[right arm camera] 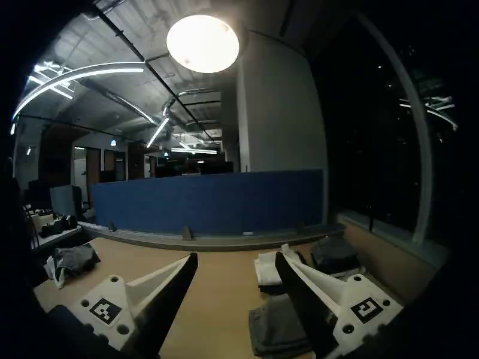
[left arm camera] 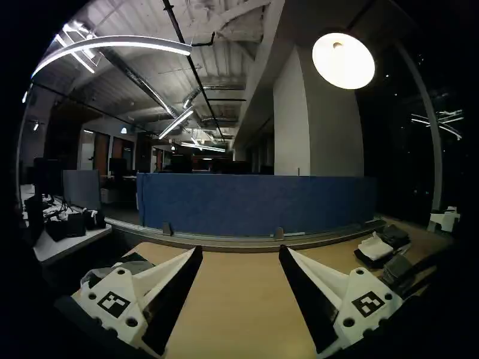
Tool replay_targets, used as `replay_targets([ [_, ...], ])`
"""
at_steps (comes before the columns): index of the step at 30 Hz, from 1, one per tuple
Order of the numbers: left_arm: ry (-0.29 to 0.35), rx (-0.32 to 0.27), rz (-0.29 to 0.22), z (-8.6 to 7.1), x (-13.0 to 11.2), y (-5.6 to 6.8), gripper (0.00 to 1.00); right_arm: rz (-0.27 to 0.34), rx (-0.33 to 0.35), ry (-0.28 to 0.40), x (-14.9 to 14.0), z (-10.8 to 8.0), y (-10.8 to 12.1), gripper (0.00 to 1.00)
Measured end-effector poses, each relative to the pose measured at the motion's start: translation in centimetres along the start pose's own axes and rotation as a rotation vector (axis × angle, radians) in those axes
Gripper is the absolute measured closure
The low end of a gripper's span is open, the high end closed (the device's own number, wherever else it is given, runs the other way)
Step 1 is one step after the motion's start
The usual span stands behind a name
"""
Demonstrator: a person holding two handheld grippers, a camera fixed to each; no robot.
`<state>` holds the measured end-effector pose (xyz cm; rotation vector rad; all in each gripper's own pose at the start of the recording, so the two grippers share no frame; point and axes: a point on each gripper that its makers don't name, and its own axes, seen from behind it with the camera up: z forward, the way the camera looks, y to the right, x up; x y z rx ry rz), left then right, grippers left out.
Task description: Fold towel
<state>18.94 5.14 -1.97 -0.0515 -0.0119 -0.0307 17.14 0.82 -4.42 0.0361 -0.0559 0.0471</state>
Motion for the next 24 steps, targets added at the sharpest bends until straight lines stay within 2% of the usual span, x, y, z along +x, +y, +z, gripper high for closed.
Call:
replay_targets([
  [5, 0.000, -0.002, 0.003, 0.1, -0.9, -0.2, 0.05, -0.026, 0.005, -0.011, -0.2, 0.0, -0.8, 0.00],
  [8, -0.002, 0.001, 0.002, 0.2, -1.8, -0.7, 0.05, -0.038, 0.011, -0.013, -0.2, 0.1, -1.2, 0.00],
  [17, 0.018, 0.032, -0.006, 0.0, -5.7, -3.1, 0.05, -0.068, 0.023, -0.020, -0.5, 0.5, -2.6, 0.00],
  [24, 0.017, 0.059, 0.010, 0.1, -9.7, -5.0, 0.05, -0.087, 0.025, -0.021, -1.1, 1.5, -3.7, 0.00],
])
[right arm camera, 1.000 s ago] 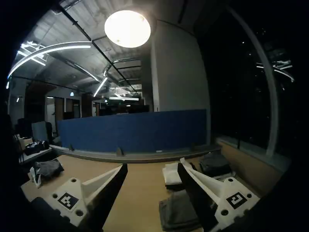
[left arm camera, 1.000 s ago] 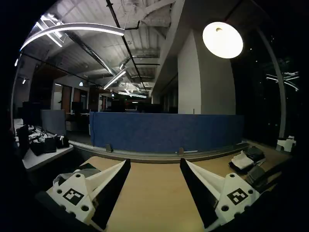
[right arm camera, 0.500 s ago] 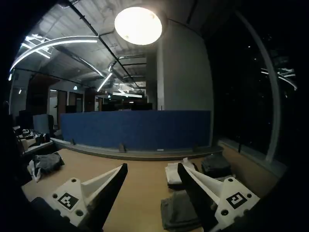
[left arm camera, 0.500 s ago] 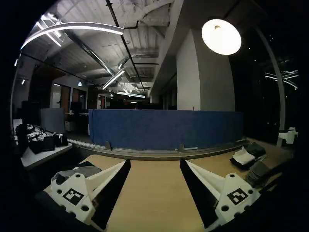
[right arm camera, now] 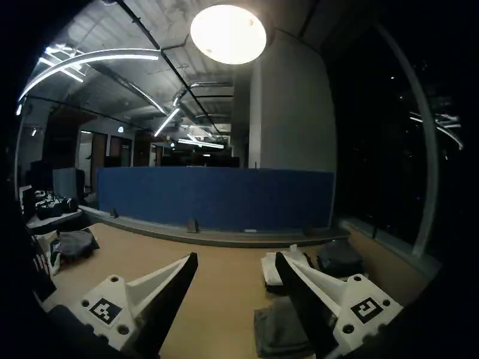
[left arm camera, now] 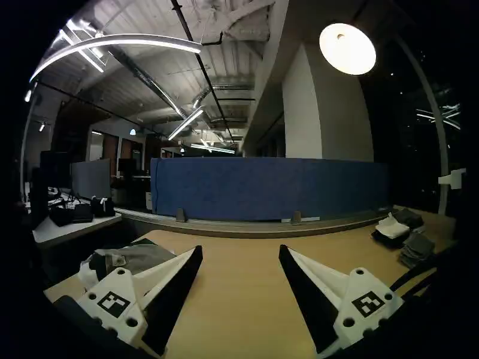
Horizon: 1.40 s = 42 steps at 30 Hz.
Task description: Fold towel
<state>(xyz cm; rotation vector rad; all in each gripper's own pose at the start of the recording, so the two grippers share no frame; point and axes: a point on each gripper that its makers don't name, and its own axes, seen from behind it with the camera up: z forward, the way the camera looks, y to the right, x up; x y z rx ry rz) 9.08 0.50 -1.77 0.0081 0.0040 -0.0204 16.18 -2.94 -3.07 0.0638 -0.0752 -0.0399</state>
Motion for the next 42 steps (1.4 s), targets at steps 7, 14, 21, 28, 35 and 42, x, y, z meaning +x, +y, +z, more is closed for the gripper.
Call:
replay_targets([
  [7, 0.007, 0.011, 0.010, 1.0, -3.7, -1.1, 0.05, -0.029, 0.020, 0.005, -0.8, 1.5, -2.3, 0.00],
  [14, 0.007, 0.012, -0.004, 1.8, -6.5, -1.4, 0.05, -0.043, 0.042, 0.000, -2.1, 3.2, -4.4, 0.00],
  [21, 0.000, 0.013, 0.019, 2.3, -7.8, -1.5, 0.06, -0.053, 0.055, 0.003, -2.3, 4.4, -5.5, 0.00],
  [28, 0.001, 0.014, 0.015, 2.4, -8.5, -1.3, 0.05, -0.057, 0.064, 0.001, -2.2, 5.0, -5.8, 0.00],
  [35, -0.003, 0.026, 0.018, 2.4, -9.3, -1.6, 0.05, -0.057, 0.062, 0.003, -2.2, 5.2, -5.6, 0.00],
  [42, -0.002, 0.017, 0.016, 2.3, -9.3, -1.4, 0.05, -0.046, 0.054, 0.002, -2.3, 5.2, -5.2, 0.00],
])
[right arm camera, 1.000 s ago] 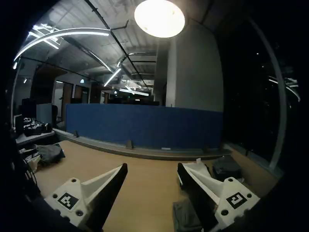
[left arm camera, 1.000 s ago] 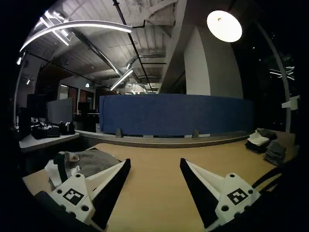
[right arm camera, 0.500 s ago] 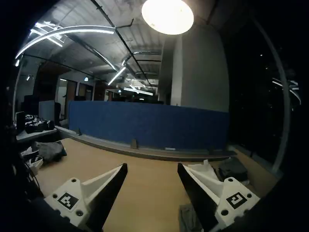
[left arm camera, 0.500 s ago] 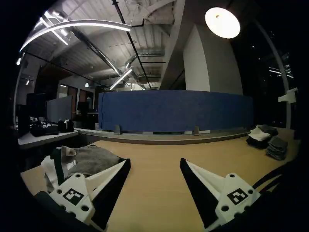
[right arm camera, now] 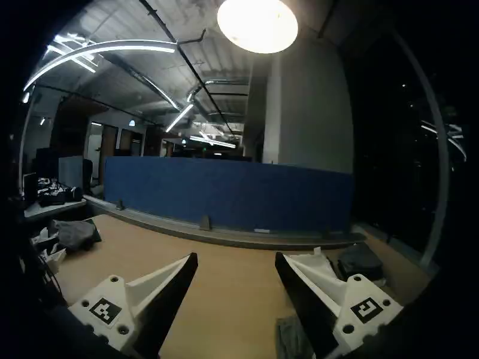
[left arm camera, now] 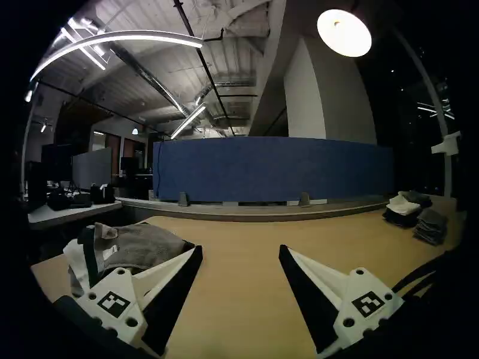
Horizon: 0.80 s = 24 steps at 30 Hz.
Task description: Fold towel
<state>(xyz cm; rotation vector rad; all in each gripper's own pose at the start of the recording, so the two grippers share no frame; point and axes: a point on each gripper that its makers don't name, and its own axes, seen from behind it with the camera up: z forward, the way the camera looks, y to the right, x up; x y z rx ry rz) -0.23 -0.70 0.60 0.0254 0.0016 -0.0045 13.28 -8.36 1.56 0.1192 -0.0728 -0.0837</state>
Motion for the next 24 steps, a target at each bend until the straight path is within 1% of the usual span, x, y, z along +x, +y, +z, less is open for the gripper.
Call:
replay_targets([
  [5, -0.002, 0.000, 0.003, 0.0, 0.1, 0.1, 0.05, 0.010, 0.000, 0.008, 0.2, -0.3, 0.5, 0.00],
  [11, -0.002, 0.000, 0.004, 0.0, 0.2, 0.1, 0.05, 0.024, -0.010, 0.038, 1.3, -0.9, 1.7, 0.00],
  [18, -0.002, 0.000, 0.004, 0.0, 0.2, 0.2, 0.05, 0.072, -0.035, 0.072, 2.3, -1.7, 3.7, 0.00],
  [24, -0.002, 0.000, 0.004, 0.0, 0.3, 0.2, 0.05, 0.115, -0.051, 0.095, 1.5, -2.2, 5.5, 0.00],
])
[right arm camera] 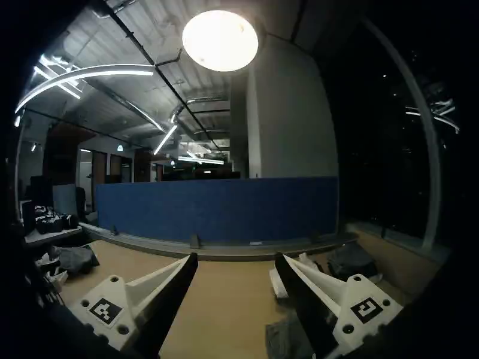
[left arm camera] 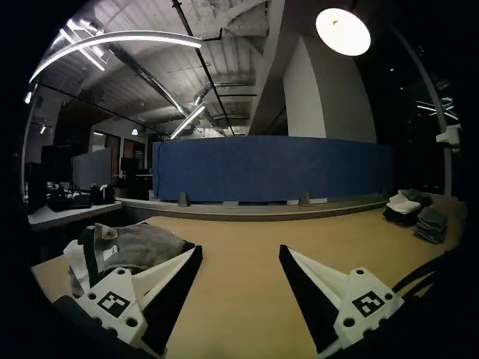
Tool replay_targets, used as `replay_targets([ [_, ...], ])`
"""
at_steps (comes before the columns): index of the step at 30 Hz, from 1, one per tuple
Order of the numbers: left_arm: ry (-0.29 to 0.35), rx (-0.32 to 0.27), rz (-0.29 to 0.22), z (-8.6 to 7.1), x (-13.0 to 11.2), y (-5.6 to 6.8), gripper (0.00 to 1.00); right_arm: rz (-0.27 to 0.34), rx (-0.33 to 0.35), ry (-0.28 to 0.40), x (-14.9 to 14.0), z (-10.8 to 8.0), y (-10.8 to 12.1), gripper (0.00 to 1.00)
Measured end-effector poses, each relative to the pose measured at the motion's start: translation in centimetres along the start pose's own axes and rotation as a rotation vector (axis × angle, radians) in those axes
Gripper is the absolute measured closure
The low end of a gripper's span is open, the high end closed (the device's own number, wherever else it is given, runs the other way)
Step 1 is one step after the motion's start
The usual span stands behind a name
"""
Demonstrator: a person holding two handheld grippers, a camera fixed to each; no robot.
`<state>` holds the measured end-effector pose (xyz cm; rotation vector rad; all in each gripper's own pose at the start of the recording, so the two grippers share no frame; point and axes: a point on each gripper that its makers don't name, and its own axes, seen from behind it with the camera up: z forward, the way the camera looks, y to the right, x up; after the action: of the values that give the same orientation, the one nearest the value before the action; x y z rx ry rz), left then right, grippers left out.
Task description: Fold towel
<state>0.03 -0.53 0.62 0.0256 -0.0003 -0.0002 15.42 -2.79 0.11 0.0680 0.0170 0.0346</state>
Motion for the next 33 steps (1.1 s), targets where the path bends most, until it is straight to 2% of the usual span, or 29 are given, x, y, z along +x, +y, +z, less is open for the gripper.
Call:
replay_targets([
  [8, 0.000, 0.000, 0.000, 0.0, 0.0, 0.0, 0.05, 0.042, -0.033, -0.006, -2.7, -0.5, 2.5, 0.00],
  [14, 0.000, 0.000, 0.000, -0.1, 0.0, 0.1, 0.05, 0.062, -0.042, 0.000, -5.2, -0.6, 3.4, 0.00],
  [24, 0.000, 0.000, 0.000, -0.1, 0.1, 0.0, 0.05, 0.043, -0.052, -0.018, -10.6, -0.8, 4.1, 0.00],
  [33, 0.000, 0.000, 0.000, -0.1, 0.1, 0.0, 0.05, 0.044, -0.057, -0.017, -13.3, -0.9, 4.5, 0.00],
])
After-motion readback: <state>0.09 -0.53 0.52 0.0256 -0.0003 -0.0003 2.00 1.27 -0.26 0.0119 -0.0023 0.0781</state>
